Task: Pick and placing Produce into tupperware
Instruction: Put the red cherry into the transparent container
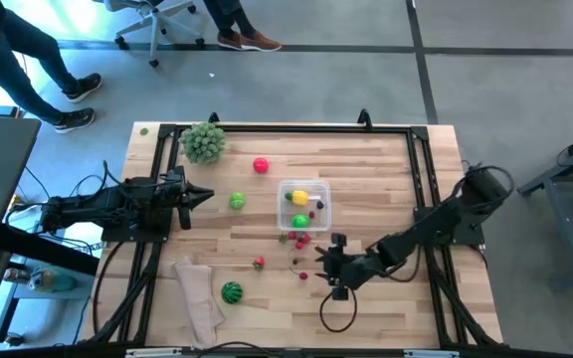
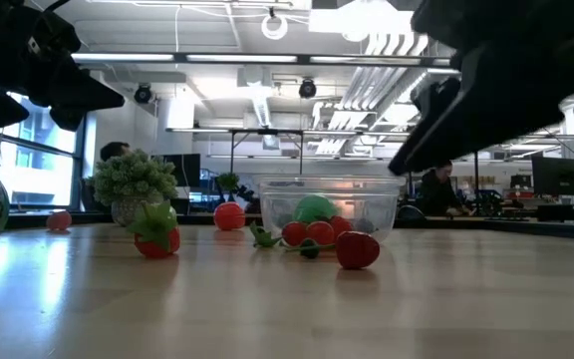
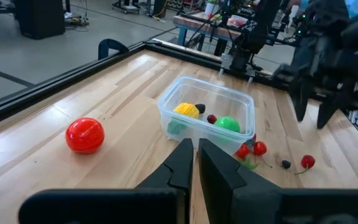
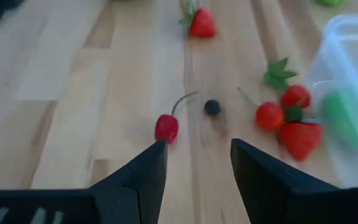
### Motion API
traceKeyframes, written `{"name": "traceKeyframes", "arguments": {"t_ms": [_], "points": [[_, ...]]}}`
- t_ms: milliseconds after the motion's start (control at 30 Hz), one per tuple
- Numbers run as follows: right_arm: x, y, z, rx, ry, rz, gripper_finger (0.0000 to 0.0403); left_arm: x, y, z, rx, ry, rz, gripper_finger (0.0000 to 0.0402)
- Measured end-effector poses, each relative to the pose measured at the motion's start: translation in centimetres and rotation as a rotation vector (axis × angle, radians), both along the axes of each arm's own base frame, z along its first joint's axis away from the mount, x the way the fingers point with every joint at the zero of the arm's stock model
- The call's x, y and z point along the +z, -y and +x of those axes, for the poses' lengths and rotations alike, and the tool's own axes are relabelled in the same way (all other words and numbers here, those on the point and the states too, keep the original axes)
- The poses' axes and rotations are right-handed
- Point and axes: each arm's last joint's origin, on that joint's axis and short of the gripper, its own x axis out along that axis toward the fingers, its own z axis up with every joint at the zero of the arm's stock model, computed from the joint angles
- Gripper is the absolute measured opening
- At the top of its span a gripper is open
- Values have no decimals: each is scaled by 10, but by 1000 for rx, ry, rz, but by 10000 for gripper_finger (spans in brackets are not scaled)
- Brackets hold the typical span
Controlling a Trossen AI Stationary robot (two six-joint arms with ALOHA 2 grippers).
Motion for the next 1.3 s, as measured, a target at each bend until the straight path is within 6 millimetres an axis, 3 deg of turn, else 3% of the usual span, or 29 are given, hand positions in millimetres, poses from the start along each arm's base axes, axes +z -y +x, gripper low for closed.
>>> {"name": "traceKeyframes", "arguments": {"t_ms": [300,1300], "points": [[-32,-11,12,63,-13,69,170,0,0,0,0,-1,0,17],[-33,-4,21,-10,32,107,170,0,0,0,0,0,0,17]]}}
